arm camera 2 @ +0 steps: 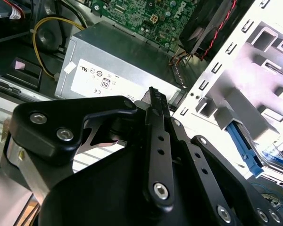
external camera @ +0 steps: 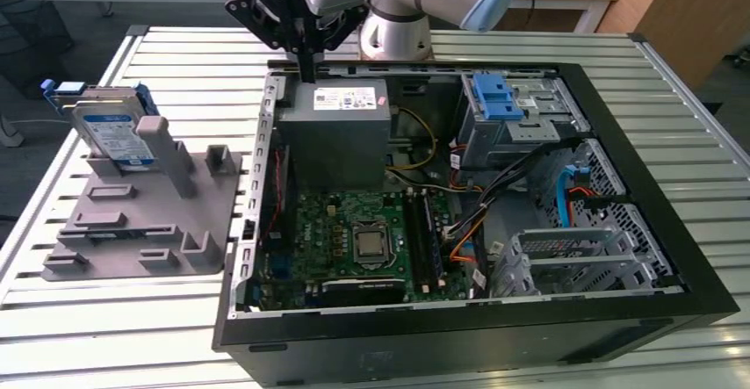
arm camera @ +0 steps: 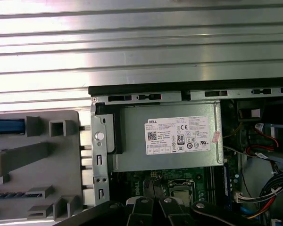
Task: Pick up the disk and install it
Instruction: 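Reach for the disk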
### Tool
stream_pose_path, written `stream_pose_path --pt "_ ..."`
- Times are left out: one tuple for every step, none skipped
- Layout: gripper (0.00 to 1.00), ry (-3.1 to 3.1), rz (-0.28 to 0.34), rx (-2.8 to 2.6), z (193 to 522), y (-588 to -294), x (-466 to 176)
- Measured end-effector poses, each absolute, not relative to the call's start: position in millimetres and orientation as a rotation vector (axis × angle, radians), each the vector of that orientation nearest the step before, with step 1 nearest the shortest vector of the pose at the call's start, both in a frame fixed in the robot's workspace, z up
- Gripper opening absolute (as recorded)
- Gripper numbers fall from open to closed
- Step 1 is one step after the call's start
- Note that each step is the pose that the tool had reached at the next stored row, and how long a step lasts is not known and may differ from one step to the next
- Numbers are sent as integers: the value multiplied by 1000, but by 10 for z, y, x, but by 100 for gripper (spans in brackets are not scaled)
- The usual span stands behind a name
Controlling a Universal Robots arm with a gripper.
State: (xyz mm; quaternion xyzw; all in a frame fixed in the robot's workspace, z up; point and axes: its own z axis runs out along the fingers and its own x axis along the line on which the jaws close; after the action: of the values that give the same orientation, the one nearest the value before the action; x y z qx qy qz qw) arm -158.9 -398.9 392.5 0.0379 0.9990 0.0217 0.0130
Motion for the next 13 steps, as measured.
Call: stream_pose_path --pt "11 3112 68 118 3925 -3989 -1593" --pt "11 3112 68 118 3925 -3989 -1595" --pt "11 3113 68 118 3925 -3989 -1597" --pt "11 3113 68 118 3925 -3989 -1598" --pt "11 3113 68 118 3911 -3989 -1645" --pt "11 3112 68 118 3894 -3990 -1671" --pt "11 3113 68 118 3894 -3989 -1671" --pt "11 3112 68 118 3894 -3989 -1671" --pt "11 3112 68 118 3893 -3989 -1673" --pt "11 3112 68 118 3893 -3989 -1674" --pt "11 3112 68 118 3883 -3989 -1701" --pt "11 3112 68 118 3868 -3989 -1735" --pt "11 3113 68 118 3868 -3989 -1736"
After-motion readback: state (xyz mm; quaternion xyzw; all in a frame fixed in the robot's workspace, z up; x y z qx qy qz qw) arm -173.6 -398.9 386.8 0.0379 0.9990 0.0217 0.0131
